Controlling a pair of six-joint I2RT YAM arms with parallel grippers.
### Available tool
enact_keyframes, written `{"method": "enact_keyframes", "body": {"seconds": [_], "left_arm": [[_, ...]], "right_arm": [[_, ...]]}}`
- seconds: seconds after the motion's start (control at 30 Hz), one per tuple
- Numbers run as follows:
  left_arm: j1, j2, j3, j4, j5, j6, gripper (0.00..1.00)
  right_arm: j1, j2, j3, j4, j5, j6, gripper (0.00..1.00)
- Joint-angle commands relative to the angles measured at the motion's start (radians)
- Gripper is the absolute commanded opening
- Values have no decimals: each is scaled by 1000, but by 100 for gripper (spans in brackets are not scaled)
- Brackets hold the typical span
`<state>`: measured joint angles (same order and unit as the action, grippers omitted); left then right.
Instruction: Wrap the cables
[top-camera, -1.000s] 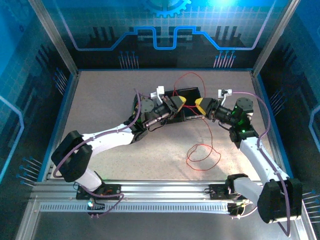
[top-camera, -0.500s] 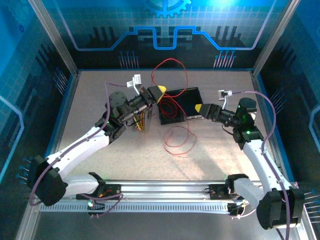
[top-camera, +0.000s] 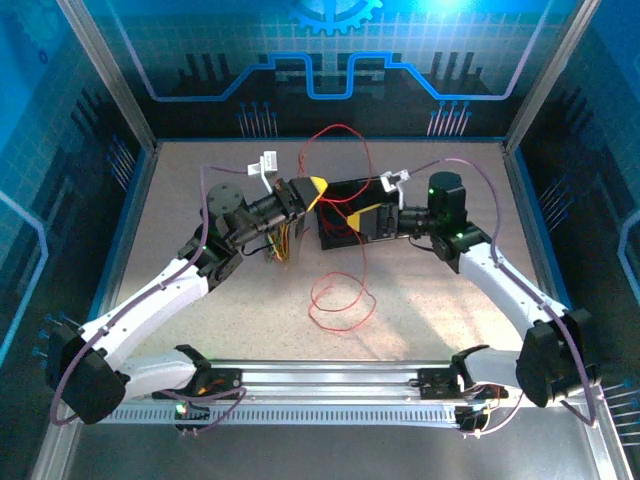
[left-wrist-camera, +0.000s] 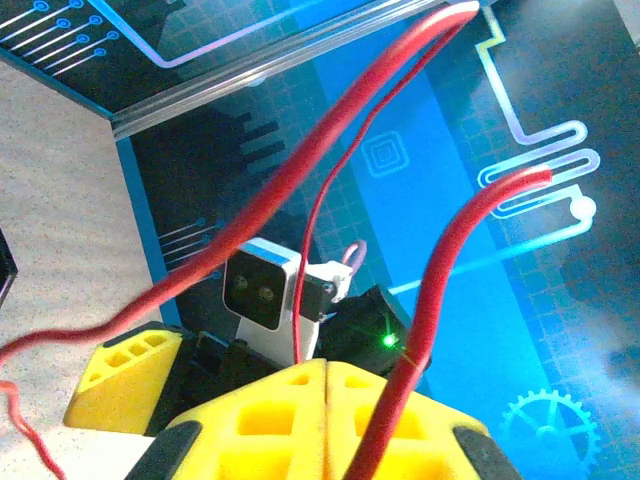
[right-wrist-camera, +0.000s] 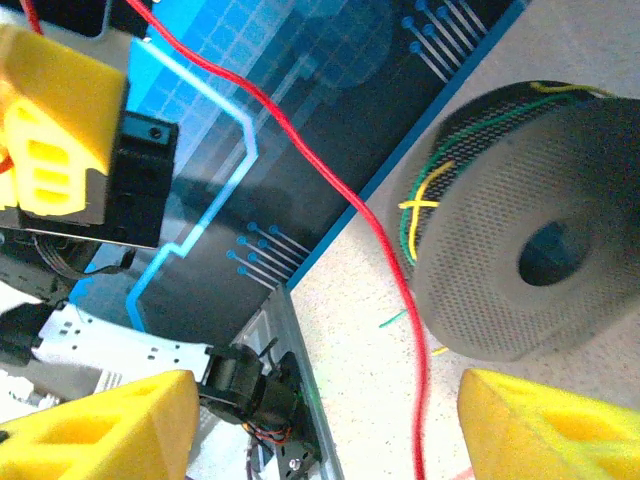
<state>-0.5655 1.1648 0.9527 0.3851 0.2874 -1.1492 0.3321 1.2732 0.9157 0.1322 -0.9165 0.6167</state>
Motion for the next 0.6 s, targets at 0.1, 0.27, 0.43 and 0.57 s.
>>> {"method": "enact_keyframes", "body": {"seconds": [0.1, 0.27, 0.43, 0.57], "left_arm": [[6, -5, 31, 28, 44, 4, 0], [6, 9, 26, 59, 63, -18, 0], [6, 15, 23, 66, 75, -23, 0], [6, -14, 20, 37, 85, -13, 0]], "right_arm": [[42, 50, 57, -59, 60, -111, 70], [73, 100, 76, -84, 78, -145, 67], [81, 129, 68, -57, 85, -145, 37], [50, 95, 87, -178, 274, -209, 0]]}}
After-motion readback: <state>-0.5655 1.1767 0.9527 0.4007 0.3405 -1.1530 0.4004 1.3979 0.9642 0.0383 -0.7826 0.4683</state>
